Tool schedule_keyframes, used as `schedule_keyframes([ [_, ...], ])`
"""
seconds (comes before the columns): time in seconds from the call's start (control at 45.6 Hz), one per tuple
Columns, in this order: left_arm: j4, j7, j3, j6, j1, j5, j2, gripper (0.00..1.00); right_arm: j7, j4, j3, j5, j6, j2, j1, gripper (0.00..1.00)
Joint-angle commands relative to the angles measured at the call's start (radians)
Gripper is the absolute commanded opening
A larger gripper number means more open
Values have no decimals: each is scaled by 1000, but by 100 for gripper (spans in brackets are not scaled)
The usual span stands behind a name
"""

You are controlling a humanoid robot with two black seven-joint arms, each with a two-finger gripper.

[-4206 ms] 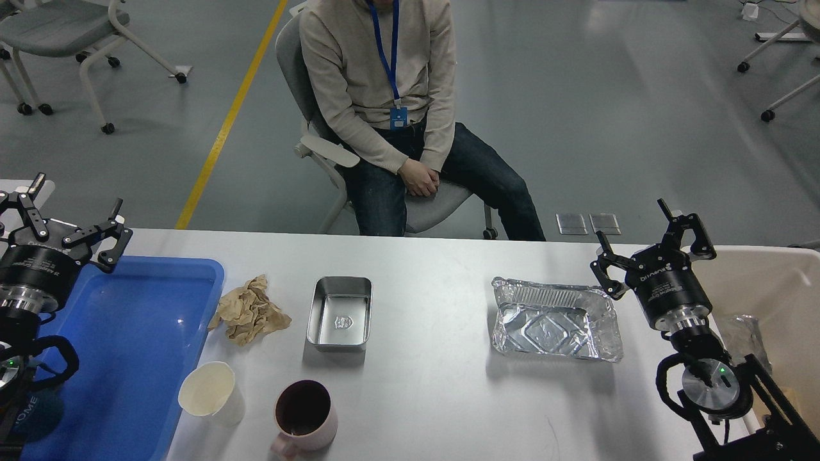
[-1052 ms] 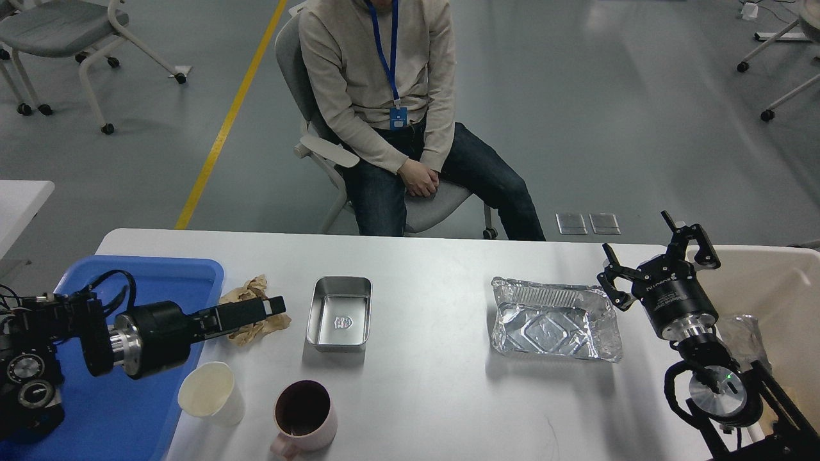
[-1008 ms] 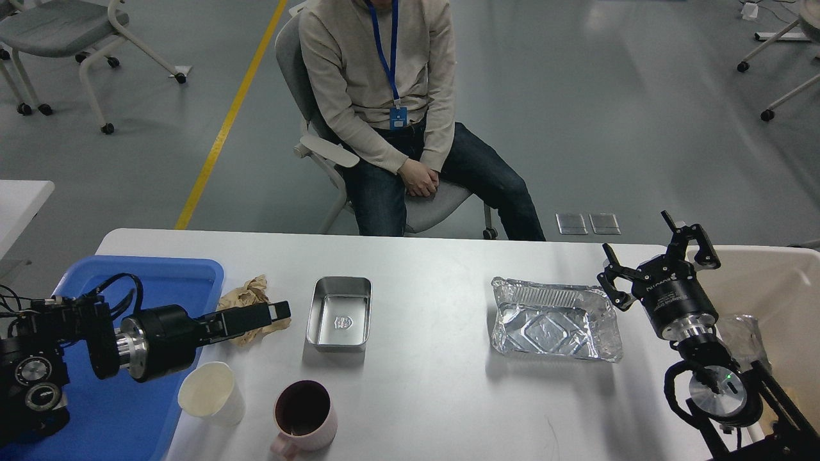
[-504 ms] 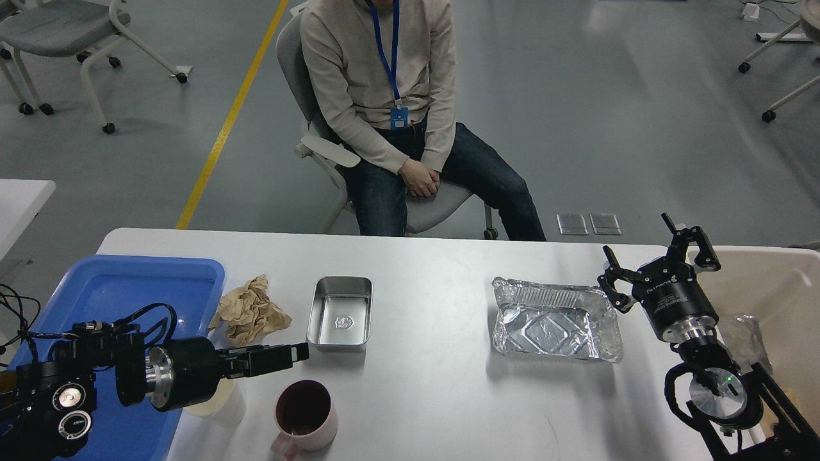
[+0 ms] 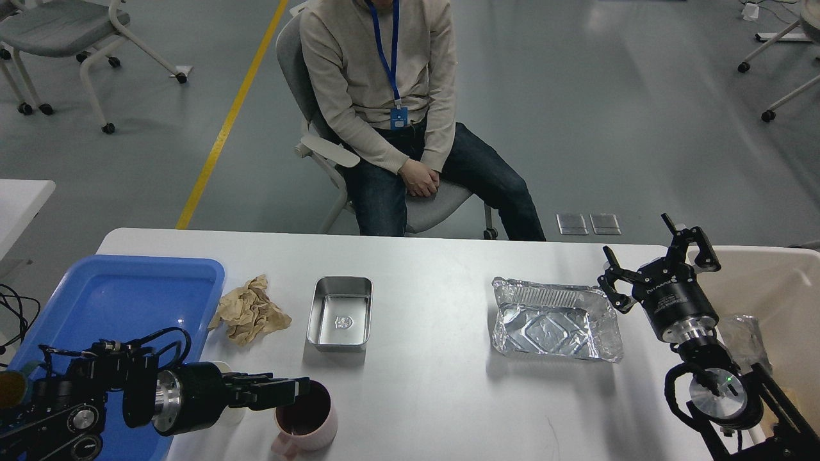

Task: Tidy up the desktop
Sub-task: 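Grasp the pink mug with the left gripper and lift it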

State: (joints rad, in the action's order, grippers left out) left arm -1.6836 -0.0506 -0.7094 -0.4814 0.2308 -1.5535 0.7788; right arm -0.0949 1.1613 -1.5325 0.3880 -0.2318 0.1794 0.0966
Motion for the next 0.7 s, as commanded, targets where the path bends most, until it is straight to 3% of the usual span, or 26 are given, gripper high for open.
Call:
schedule_keyframes([
  [0.0, 1, -3, -1, -2, -1, -23, -3, 71, 1, 0, 0, 0, 0, 0, 2, 100],
  [0.197, 2, -9, 2, -5, -5, -37, -3, 61, 1, 0, 0, 0, 0, 0, 2, 100],
  [0.679, 16, -34, 41, -28, -5, -53, -10, 61, 1, -3, 0, 2, 0, 0, 2, 100],
])
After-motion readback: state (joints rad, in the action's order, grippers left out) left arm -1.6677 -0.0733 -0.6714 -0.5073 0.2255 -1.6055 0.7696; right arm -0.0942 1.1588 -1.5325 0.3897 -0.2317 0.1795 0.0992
